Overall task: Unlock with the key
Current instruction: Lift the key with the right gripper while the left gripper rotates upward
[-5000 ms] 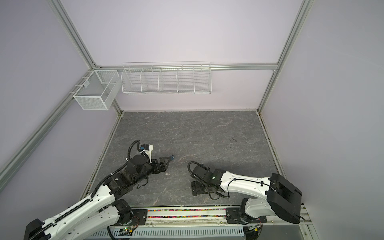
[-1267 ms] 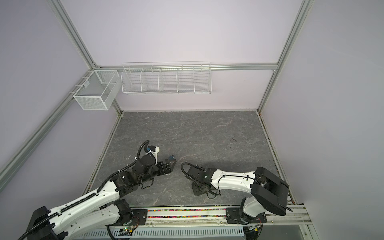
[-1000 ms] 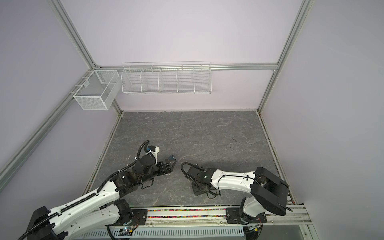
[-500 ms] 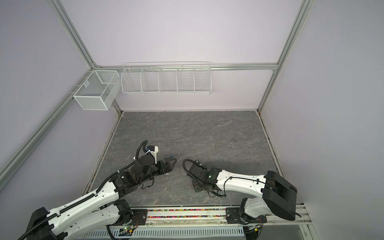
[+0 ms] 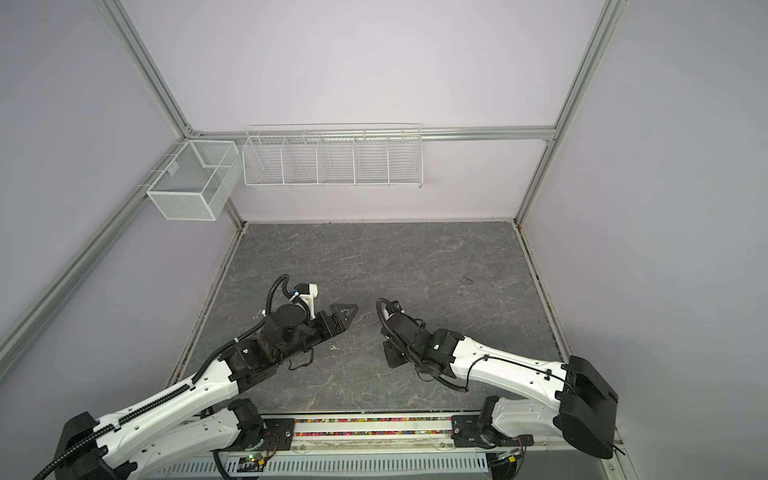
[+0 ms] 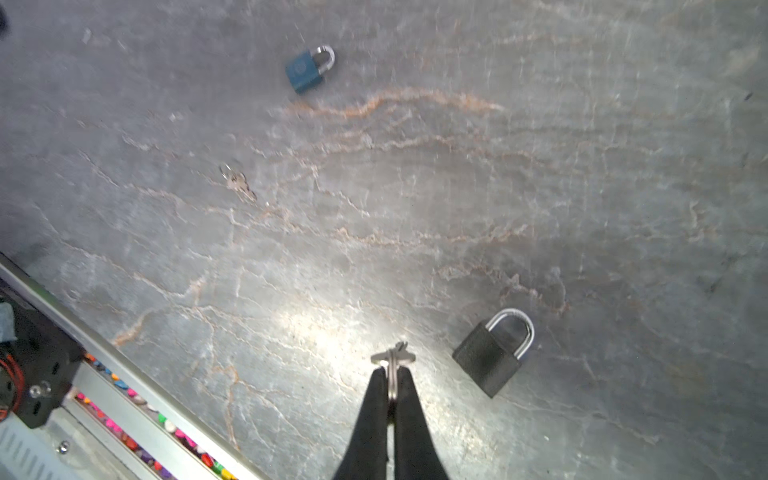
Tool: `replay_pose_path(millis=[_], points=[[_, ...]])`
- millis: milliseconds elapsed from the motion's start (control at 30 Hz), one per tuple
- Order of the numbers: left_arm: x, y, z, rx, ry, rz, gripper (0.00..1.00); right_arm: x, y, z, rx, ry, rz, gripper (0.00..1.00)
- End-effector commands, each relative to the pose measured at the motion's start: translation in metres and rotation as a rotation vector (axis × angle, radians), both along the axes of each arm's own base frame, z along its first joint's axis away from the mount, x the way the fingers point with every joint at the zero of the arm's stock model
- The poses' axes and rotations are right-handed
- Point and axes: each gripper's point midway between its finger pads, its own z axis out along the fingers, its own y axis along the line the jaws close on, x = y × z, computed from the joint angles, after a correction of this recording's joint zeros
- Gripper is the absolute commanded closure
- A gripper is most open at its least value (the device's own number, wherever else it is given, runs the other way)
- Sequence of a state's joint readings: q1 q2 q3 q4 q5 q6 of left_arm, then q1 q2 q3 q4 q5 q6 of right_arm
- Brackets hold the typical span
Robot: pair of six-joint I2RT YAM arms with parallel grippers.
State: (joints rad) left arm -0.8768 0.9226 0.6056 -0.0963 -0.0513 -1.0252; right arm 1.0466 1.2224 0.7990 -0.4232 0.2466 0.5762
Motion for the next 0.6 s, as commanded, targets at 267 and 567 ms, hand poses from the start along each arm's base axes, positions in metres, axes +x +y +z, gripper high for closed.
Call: replay_pose_path(millis=[267,567], points=[[0.036,-0.008,0.055,-0.296,0.067,0.135,0.10,0.049,0.057,0.118,0.255,-0.293,0.097,0.94],[0.056,-0.014,0.082,-0.526,0.079,0.180,0.10,0.053,0.096,0.167,0.396,-0.387,0.201,0.94]])
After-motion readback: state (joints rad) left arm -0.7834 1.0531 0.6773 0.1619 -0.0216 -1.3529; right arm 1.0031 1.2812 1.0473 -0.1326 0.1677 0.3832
